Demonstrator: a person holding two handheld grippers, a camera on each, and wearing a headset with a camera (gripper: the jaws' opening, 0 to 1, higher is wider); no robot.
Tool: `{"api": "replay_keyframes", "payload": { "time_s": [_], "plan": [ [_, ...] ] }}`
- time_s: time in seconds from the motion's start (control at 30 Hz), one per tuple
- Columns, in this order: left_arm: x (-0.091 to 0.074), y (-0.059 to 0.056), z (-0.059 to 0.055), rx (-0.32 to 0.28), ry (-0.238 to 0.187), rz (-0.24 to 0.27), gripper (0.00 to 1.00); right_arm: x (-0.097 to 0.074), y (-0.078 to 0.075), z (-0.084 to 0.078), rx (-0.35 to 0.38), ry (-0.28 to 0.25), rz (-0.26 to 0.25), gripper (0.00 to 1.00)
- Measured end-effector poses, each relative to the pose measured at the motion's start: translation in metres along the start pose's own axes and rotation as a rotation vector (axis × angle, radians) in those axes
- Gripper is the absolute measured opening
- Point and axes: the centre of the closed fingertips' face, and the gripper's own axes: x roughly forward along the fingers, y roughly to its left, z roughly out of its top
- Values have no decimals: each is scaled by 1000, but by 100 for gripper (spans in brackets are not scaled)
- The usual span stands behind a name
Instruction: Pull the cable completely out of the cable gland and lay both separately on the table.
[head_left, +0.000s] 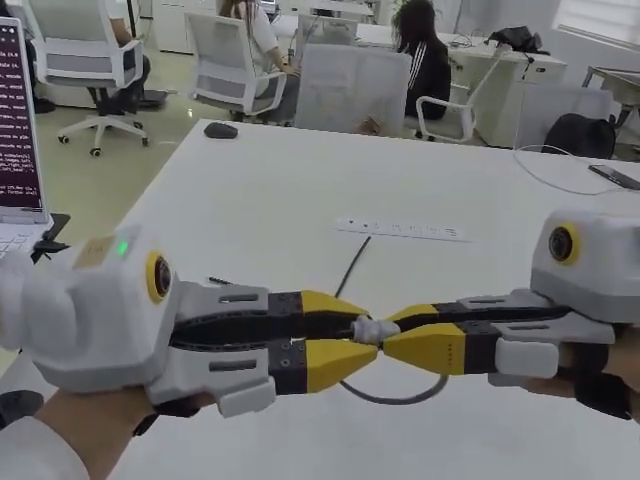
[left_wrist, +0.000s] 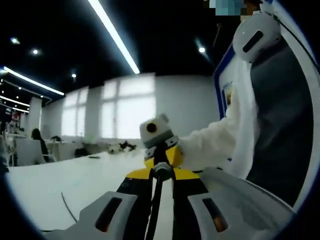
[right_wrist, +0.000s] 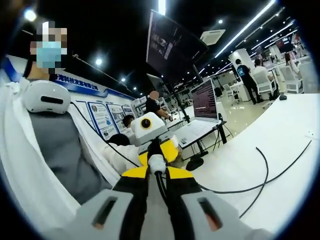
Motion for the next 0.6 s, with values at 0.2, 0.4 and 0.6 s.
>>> {"api": "replay_keyframes", "payload": {
  "time_s": [0.2,0.4,0.6],
  "plan": [
    [-2,6,1,-35,-14,16,15,1,-3,5,-55,-9,-27,13],
    [-1,8,0,-79,-16,17,14,0,-4,5,-121,-9,-43,12],
    [0,10,-5,-194,-6,12,14,-2,-6,2,-181,-6,-62,12]
  ]
}}
